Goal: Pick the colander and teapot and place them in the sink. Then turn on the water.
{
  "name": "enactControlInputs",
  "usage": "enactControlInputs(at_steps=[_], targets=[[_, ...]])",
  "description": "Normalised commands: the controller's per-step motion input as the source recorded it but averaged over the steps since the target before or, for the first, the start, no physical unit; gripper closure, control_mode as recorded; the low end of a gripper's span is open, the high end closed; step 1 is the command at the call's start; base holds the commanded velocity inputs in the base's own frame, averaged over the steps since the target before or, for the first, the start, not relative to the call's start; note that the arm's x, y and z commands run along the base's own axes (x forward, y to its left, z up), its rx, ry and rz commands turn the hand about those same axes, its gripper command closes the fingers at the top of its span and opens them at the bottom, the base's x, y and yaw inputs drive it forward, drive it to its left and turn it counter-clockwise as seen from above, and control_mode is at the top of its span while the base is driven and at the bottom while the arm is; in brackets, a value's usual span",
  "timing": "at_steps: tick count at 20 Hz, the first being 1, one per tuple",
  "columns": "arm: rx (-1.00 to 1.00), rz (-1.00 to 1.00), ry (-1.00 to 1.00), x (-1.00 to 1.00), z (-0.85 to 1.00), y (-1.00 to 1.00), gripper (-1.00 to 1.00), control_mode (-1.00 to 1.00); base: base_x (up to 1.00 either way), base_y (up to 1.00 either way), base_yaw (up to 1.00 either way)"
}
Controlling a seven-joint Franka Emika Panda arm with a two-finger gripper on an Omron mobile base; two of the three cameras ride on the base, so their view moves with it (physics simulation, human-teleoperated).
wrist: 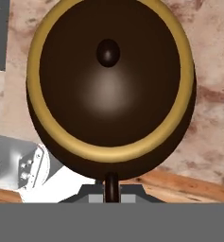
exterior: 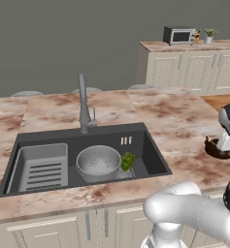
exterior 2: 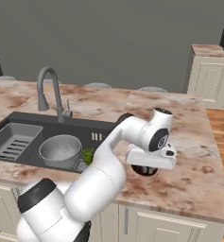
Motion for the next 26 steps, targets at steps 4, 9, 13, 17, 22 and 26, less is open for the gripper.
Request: enactControlInputs(at_steps=[4,9,13,17,22,26], targets=[[0.00,0.10,0.00,0.00,0.08,0.99,1.00,-1.00,0.00,0.00,0.00],[0.00,0.11,0.00,0.09,0.07,0.88,1.00,-1.00,0.00,0.00,0.00],[0.00,0.14,0.00,0.21,0.02,0.80,1.00,-1.00,0.00,0.00,0.00],[0.00,0.16,0.00,0.41,0.06,0.79,1.00,-1.00,0.00,0.00,0.00],[0.00,0.14,0.00,0.58,0.05,0.73,1.00,-1.00,0.00,0.00,0.00],[0.00,0.12,0.00,0.66,0.01,0.70,1.00,-1.00,0.00,0.00,0.00]])
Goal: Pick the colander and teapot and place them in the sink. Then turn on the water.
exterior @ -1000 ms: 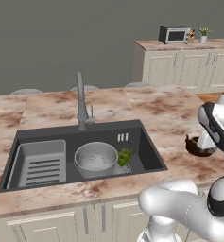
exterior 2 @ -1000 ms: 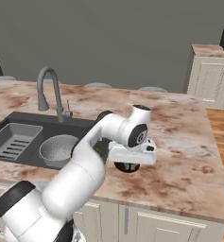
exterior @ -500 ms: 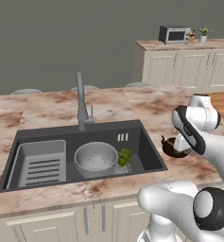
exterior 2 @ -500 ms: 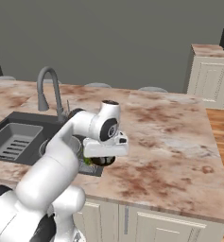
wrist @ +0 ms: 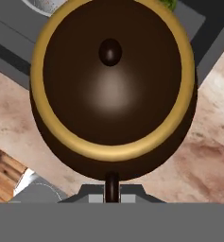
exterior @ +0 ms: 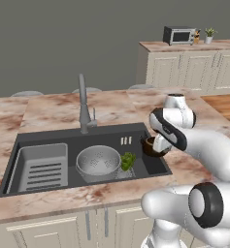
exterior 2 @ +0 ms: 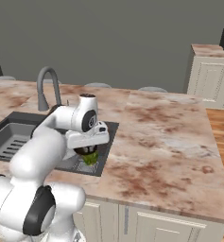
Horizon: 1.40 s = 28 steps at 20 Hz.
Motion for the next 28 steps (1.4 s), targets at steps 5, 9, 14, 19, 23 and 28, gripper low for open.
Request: enactControlInputs(at_steps=[5,9,14,19,23,28], targets=[[0.00,0.12,0.03,0.62,0.00,0.67,1.00,-1.00,0.00,0.00,0.00],[0.02,0.14,0.09,0.46,0.00,0.59,1.00,-1.00,0.00,0.00,0.00],[0.10,0.12,0.04,0.16,-0.03,0.44,1.00,-1.00,0.00,0.00,0.00],[0.10,0.08,0.01,0.19,-0.03,0.43,1.00,-1.00,0.00,0.00,0.00],[0.00,0.03,0.00,0.25,-0.11,0.44,1.00,-1.00,0.00,0.00,0.00],[0.00,0.01,0.00,0.26,-0.35,0.24,1.00,-1.00,0.00,0.00,0.00]])
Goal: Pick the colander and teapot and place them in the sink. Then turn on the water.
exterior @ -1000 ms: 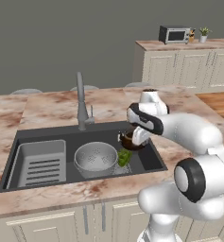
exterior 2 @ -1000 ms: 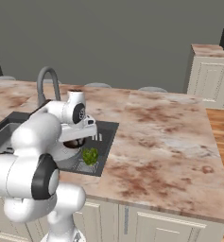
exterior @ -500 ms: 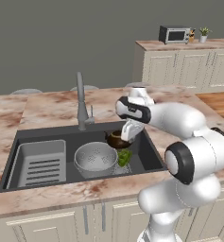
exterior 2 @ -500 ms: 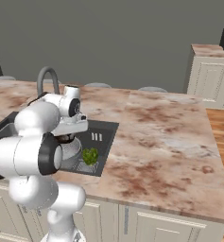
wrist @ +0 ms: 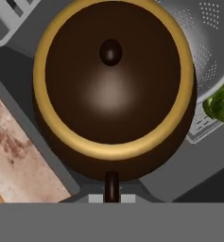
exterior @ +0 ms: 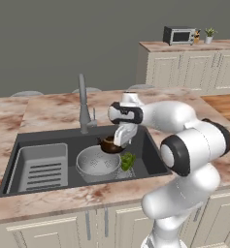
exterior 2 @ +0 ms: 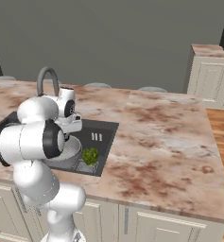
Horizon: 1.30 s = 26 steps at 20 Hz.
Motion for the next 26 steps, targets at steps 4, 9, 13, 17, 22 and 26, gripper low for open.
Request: enactControlInputs(at_steps=[4,9,13,17,22,26], targets=[[0.00,0.03,0.00,0.24,-0.51,0.21,1.00,-1.00,0.00,0.00,0.00],[0.00,0.04,0.00,0.25,-0.47,0.29,1.00,-1.00,0.00,0.00,0.00],[0.00,0.03,0.00,0.24,-0.40,0.28,1.00,-1.00,0.00,0.00,0.00],[0.00,0.04,0.00,0.16,-0.38,0.13,1.00,-1.00,0.00,0.00,0.00],[0.00,0.04,0.00,0.19,-0.36,0.00,1.00,-1.00,0.00,0.00,0.00],[0.00,0.01,0.00,0.25,-0.24,0.01,1.00,-1.00,0.00,0.00,0.00]])
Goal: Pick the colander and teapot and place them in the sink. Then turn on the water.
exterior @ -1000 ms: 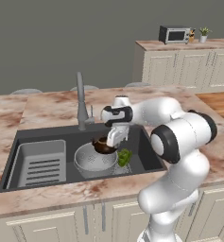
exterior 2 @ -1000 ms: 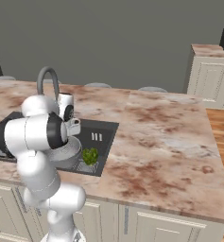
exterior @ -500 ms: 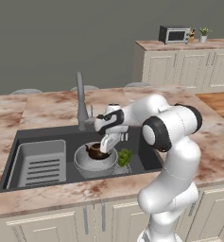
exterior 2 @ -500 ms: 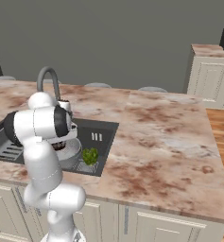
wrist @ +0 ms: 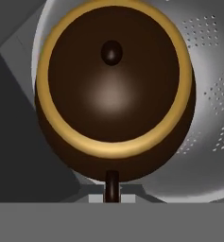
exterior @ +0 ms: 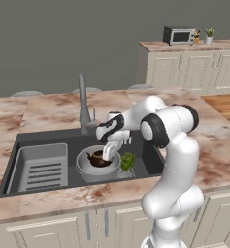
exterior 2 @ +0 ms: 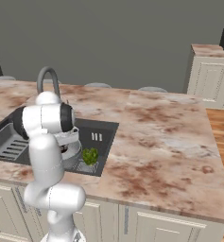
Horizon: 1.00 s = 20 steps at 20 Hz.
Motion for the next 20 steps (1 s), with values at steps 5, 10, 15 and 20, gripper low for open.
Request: enactControlInputs(at_steps=[5,10,15,20], targets=[[0.01,0.00,0.00,0.23,-0.17,0.01,1.00,-1.00,0.00,0.00,0.00],[0.02,0.00,-0.01,0.16,-0.22,0.05,1.00,-1.00,0.00,0.00,0.00],[0.00,0.00,-0.03,0.04,-0.28,0.18,1.00,-1.00,0.00,0.00,0.00],[0.00,0.00,-0.04,0.00,-0.24,0.12,1.00,-1.00,0.00,0.00,0.00]])
